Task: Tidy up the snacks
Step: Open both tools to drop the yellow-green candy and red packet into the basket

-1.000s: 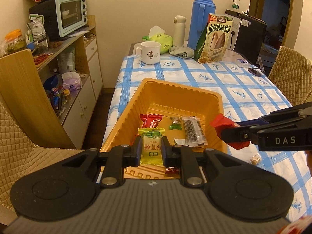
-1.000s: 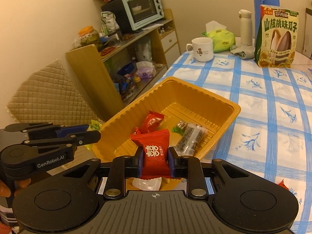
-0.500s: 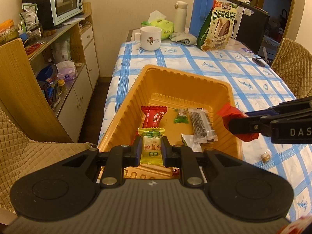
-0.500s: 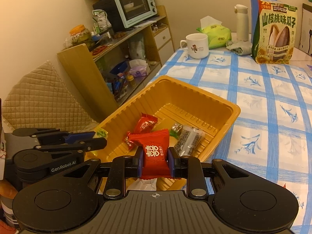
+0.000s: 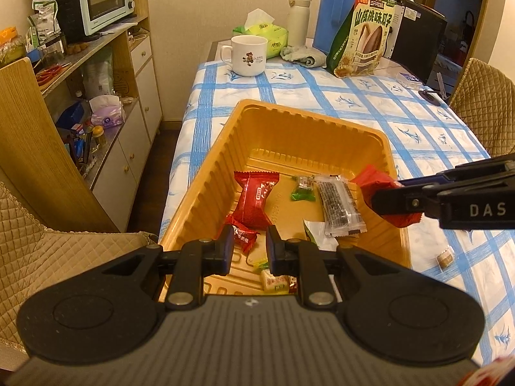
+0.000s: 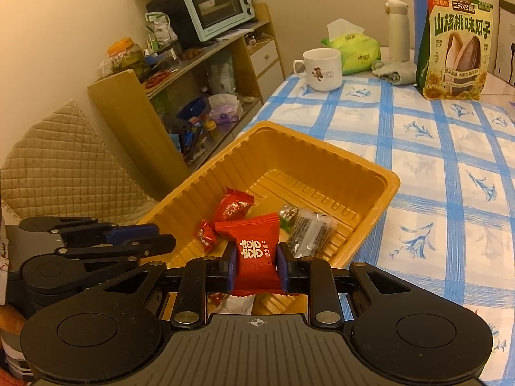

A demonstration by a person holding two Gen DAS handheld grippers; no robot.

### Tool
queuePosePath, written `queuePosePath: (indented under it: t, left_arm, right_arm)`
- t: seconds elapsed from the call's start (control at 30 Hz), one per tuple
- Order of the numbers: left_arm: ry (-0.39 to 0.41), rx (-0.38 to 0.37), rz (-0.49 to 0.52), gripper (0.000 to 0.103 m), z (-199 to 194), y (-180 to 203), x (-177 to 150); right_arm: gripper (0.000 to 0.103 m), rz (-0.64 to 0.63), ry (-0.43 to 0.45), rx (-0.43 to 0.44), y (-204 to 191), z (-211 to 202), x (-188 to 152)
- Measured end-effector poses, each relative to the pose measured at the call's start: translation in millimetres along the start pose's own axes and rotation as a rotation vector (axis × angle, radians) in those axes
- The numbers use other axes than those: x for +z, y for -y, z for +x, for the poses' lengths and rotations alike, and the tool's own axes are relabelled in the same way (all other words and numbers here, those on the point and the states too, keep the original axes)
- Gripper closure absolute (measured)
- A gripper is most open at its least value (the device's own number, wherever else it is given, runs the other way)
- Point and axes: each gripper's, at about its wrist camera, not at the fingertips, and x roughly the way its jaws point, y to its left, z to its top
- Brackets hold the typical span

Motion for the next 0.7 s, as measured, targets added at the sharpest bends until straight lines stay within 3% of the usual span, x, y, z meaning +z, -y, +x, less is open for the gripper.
queuePosePath:
  t: [0.7]
  left_arm:
    - [0.017, 0.01, -0.028, 0.084, 9, -9, 19]
  right_arm:
    - [0.077, 0.0, 0.019, 0.012, 0, 49, 27]
